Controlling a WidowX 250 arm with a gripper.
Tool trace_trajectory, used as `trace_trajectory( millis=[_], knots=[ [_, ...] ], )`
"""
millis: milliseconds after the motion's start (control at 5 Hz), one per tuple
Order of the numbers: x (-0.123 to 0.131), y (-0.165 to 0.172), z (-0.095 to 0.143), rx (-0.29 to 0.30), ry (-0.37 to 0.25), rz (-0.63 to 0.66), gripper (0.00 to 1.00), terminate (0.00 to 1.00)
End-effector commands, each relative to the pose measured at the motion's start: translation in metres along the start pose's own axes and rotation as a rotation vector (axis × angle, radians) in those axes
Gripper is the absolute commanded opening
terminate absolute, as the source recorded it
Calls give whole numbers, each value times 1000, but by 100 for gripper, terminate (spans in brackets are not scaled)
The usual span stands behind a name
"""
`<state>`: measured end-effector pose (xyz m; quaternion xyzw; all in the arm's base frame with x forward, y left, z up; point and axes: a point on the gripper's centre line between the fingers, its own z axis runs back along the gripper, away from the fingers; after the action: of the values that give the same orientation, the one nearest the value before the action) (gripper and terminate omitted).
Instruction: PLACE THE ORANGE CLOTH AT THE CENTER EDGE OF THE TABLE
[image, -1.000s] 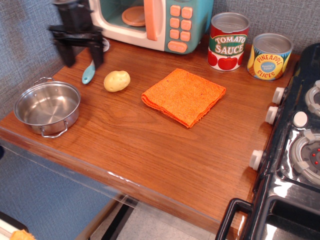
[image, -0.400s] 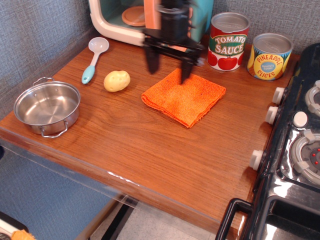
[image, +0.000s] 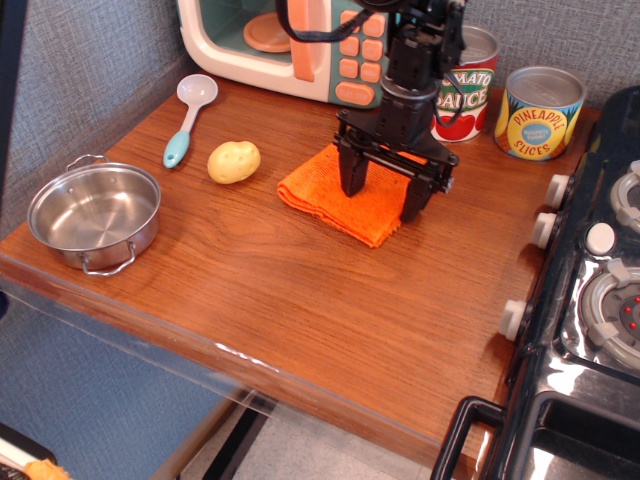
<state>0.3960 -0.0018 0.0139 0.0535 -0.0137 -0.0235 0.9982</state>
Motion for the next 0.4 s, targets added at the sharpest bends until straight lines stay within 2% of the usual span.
trace_trajectory(
  millis=[0, 200],
  knots=[
    [-6, 23, 5, -39, -46, 16, 100, 0],
    [-30, 28, -4, -76, 0, -10, 100, 0]
  ],
)
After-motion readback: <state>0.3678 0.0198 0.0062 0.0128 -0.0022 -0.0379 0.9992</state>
